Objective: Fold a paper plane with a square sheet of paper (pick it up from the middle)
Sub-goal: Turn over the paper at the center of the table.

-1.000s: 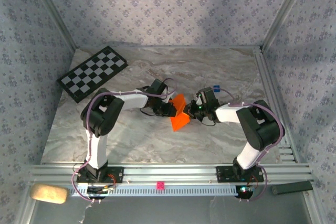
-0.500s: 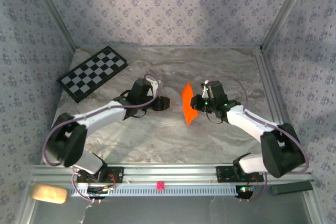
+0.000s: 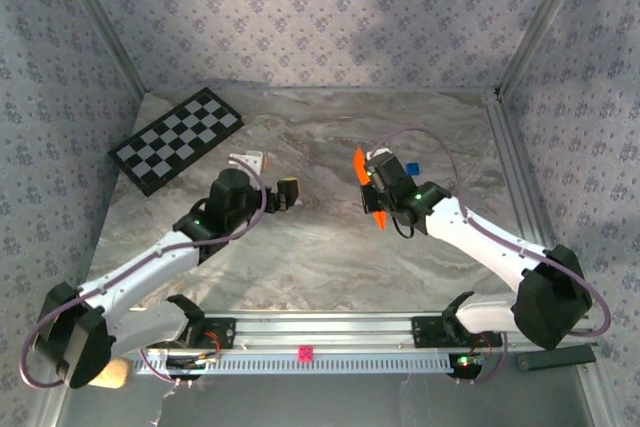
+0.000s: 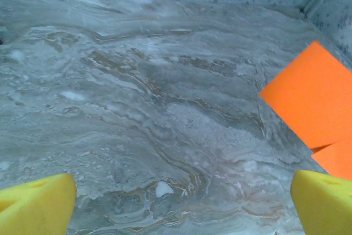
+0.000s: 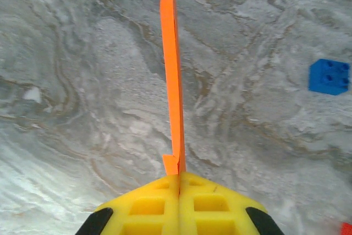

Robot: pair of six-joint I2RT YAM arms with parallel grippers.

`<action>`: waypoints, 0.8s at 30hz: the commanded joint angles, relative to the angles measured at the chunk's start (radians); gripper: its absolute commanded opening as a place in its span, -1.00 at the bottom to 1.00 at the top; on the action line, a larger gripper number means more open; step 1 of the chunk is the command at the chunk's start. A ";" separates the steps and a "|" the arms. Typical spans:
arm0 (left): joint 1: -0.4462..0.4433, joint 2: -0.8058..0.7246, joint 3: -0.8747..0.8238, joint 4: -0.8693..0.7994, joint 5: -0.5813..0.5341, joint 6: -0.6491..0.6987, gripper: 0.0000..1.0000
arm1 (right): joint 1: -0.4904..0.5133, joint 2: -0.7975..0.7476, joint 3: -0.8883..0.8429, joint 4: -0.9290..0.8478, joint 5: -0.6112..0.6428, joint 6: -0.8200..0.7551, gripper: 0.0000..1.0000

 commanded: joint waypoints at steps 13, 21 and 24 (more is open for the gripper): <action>0.029 -0.026 -0.016 -0.041 -0.054 -0.056 0.99 | 0.081 0.105 0.093 -0.172 0.271 0.016 -0.90; 0.030 -0.105 -0.033 -0.086 -0.042 -0.056 0.99 | 0.132 0.229 0.298 -0.488 0.285 0.214 -0.90; 0.035 -0.135 -0.041 -0.114 -0.047 -0.050 0.99 | 0.160 0.235 0.301 -0.524 0.293 0.268 -0.90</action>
